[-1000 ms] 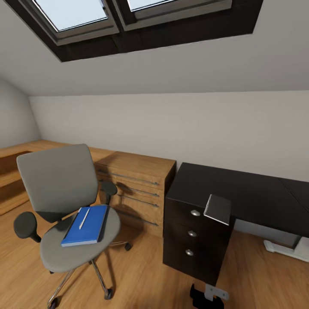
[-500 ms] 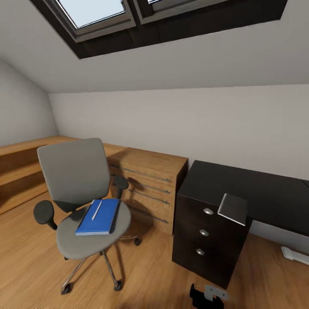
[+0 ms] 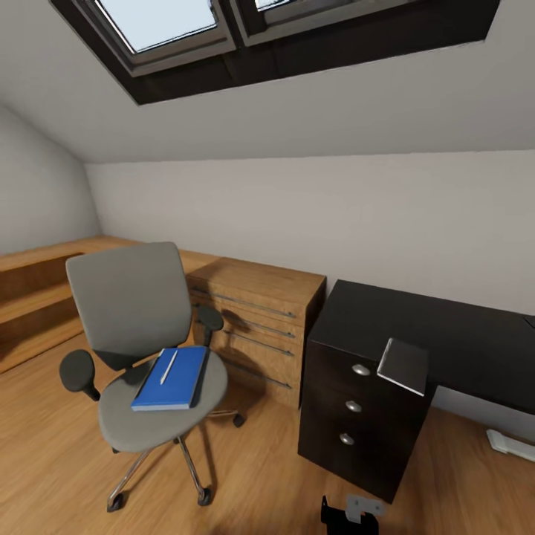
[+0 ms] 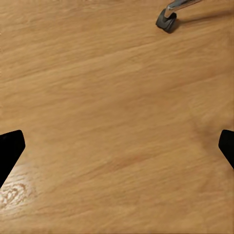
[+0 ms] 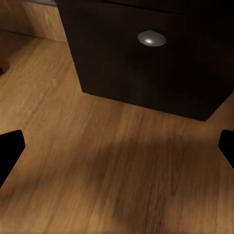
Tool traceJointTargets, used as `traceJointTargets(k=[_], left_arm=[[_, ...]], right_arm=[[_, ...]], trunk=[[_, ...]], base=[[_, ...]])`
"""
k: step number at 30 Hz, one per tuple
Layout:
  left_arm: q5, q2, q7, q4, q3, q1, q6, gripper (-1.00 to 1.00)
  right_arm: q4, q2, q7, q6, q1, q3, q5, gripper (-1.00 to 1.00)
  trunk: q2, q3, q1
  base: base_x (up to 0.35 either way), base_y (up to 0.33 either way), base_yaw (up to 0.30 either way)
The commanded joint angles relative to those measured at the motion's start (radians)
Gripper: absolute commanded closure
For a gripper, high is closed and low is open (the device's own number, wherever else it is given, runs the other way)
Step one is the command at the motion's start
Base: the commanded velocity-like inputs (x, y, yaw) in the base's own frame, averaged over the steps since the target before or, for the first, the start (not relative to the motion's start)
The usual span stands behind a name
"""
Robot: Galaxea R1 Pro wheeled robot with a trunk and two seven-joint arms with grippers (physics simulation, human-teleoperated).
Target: In the bedroom, organize the workspace by keeping the computer under the desk, ensuring the monitor is on the desk, placing the keyboard on the desk next to the monitor, placing the mouse on the desk next to the keyboard, moving the folder from the swivel chair onto the desk next to the mouse, stacking the notebook on top of the folder with the pen on top of the notebook, and positioning the swivel chair next to the desk.
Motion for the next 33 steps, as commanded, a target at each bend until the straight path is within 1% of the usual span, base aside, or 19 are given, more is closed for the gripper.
traceJointTargets(k=[1, 4, 10, 14, 18, 22, 28, 30, 33], left_arm=[[0.01, 0.0, 0.002, 0.0, -0.003, 0.0, -0.003, -1.0], [0.01, -0.001, 0.002, 0.0, -0.003, 0.0, -0.003, -1.0], [0.007, -0.006, 0.003, 0.0, -0.007, 0.0, -0.003, -1.0], [-0.006, -0.007, 0.003, 0.0, -0.016, 0.0, -0.003, -1.0], [-0.012, -0.007, 0.003, 0.0, -0.019, 0.0, -0.003, -1.0], [-0.013, -0.007, 0.003, 0.0, -0.02, 0.0, -0.003, -1.0], [-0.013, -0.007, 0.002, 0.0, -0.02, 0.0, -0.003, -1.0], [-0.013, -0.009, 0.002, 0.0, -0.022, 0.0, -0.003, -1.0], [-0.013, -0.013, 0.003, 0.0, -0.022, 0.0, -0.003, -1.0]], right_arm=[[0.002, 0.001, -0.005, -0.004, -0.001, -0.007, 0.008, -1.0], [0.002, 0.002, -0.005, -0.004, -0.001, -0.007, 0.008, -1.0], [0.003, 0.004, -0.004, -0.004, 0.0, -0.007, 0.009, -1.0], [0.003, 0.004, -0.004, -0.004, 0.0, -0.007, 0.009, -1.0], [0.002, 0.005, -0.003, -0.004, 0.0, -0.007, 0.013, -1.0], [0.002, 0.004, -0.003, -0.005, 0.0, -0.007, 0.017, -1.0], [-0.002, 0.007, -0.003, -0.005, 0.0, -0.005, 0.015, -1.0], [-0.008, 0.021, -0.003, -0.002, 0.0, -0.001, 0.02, -1.0], [-0.03, 0.032, -0.004, 0.006, -0.001, 0.002, 0.025, -1.0]], trunk=[[0.007, 0.002, -0.004], [0.028, 0.011, -0.016], [0.07, 0.023, -0.039], [0.07, 0.019, -0.039], [0.07, 0.013, -0.039], [0.07, 0.007, -0.039], [0.07, 0.005, -0.039], [0.07, 0.005, -0.039], [0.07, 0.005, -0.039]], base=[[0.0, 0.0, 0.0], [0.0, 0.0, 0.028], [0.0, 0.0, 0.136], [0.0, 0.0, 0.134], [0.0, 0.0, 0.013], [0.0, 0.0, -0.006], [0.0, 0.0, -0.001], [0.0, 0.0, 0.0], [0.0, 0.0, 0.0]])
